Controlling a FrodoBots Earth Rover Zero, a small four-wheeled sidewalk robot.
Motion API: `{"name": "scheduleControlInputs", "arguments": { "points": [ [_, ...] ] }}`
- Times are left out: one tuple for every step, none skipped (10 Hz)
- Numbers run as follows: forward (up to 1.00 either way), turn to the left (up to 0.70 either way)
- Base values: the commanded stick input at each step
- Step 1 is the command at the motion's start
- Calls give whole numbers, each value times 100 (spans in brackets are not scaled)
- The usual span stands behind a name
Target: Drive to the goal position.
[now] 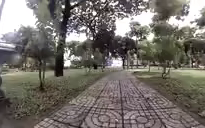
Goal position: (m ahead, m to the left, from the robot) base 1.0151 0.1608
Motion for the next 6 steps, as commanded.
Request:
{"name": "scheduleControlInputs", "arguments": {
  "points": [
    [100, 0],
    [100, 0],
    [100, 0],
    [100, 0],
    [100, 0],
    [100, 0]
  ]
}}
